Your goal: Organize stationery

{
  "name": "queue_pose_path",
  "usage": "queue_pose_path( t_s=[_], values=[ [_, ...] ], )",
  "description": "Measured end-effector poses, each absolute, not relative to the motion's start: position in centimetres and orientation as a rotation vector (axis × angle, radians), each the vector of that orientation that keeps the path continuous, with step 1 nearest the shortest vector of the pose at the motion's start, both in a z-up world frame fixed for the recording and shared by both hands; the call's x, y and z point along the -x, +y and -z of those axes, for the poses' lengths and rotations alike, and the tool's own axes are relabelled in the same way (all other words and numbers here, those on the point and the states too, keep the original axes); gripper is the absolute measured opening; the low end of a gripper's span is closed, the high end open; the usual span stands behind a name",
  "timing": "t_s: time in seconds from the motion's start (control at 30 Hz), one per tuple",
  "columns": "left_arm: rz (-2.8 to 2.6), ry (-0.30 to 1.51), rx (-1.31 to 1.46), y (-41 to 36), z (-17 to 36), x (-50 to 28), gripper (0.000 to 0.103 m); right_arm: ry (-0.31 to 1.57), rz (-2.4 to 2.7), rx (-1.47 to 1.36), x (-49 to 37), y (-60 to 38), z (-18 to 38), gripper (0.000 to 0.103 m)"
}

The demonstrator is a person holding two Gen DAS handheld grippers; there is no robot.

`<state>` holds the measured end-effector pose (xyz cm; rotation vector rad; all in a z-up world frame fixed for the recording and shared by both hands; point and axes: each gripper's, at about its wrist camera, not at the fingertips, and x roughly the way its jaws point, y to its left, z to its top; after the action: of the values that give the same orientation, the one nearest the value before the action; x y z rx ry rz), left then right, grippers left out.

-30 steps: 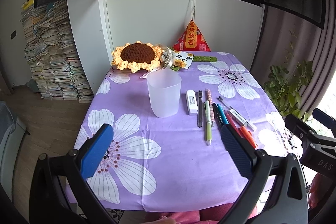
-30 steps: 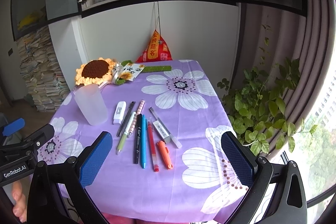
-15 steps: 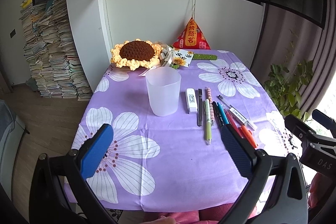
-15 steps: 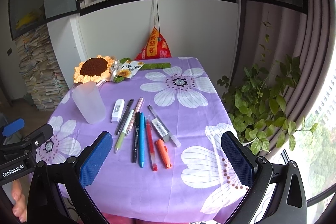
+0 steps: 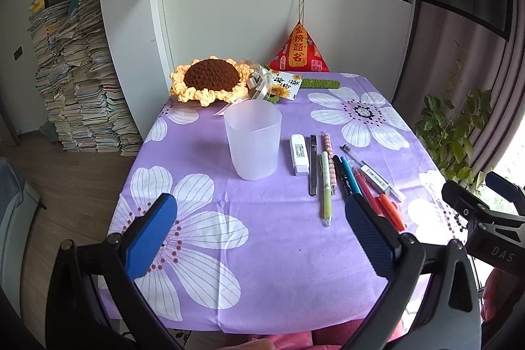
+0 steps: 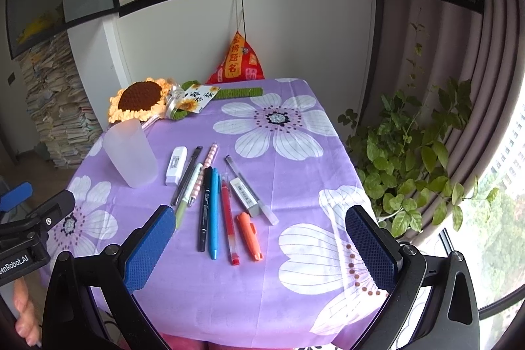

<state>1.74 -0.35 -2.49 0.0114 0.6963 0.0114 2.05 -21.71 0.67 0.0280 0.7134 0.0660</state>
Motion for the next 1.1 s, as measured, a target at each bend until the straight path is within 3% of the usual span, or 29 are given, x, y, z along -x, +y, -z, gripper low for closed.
queue_pose_path(
  t_s=[0.87, 0.97, 1.1],
  values=[
    [0.061, 0.803, -0.040, -3.4, 5.4, -5.2, 0.102, 0.787, -0.055, 0.028, -5.9, -23.3, 2.2, 0.102],
    [0.106, 0.830, -0.027, -4.1, 5.9, -5.7, 0.100, 0.802, -0.046, 0.080, -6.6, -24.0, 3.1, 0.087],
    [0.151, 0.867, -0.020, -5.3, 6.7, -6.7, 0.094, 0.863, -0.104, 0.035, -8.0, -25.4, 4.4, 0.056]
  ],
)
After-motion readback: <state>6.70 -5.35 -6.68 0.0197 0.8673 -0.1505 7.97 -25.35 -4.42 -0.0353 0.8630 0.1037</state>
